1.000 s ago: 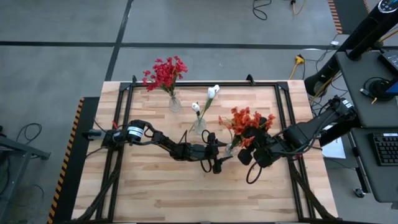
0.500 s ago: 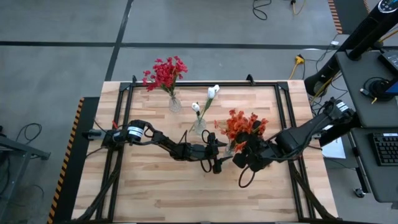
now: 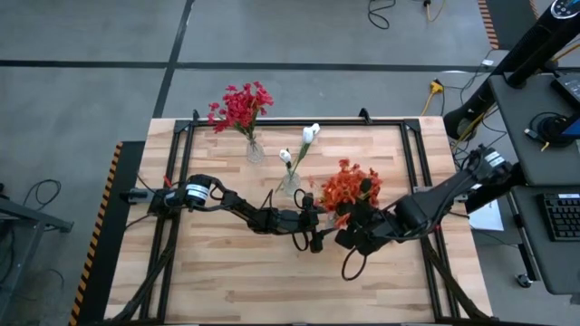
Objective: Sort flowers into vase by color
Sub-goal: Put the orange sprig flower into the bottom right transparent glass vase
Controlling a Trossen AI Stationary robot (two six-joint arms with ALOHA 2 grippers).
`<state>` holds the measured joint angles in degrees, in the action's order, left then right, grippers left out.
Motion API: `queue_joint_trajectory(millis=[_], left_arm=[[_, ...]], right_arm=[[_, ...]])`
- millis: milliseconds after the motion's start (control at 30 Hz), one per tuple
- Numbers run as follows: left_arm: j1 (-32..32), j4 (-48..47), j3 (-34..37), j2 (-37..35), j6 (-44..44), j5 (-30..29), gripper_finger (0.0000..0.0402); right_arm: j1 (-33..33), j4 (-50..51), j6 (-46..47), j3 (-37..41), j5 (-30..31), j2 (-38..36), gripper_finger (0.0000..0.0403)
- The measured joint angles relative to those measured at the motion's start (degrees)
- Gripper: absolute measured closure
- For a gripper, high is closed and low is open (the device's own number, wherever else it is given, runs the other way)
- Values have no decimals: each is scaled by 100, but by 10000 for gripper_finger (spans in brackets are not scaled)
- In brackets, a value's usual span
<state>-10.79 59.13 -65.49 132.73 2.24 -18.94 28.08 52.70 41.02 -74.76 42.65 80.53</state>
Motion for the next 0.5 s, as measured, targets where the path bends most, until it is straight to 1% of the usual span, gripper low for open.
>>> queue_joint_trajectory(millis=[167,333,500], left_arm=[[1,0,0,0,0,1,155],[0,0,0,0,0,0,155],[0,0,0,0,0,0,155]], right_arm=[[2,-52,-358,-3,-13,85,385],[2,-379,-1019,9,-252,95,385],[-9,-380,-1411,13,-171,99,385]])
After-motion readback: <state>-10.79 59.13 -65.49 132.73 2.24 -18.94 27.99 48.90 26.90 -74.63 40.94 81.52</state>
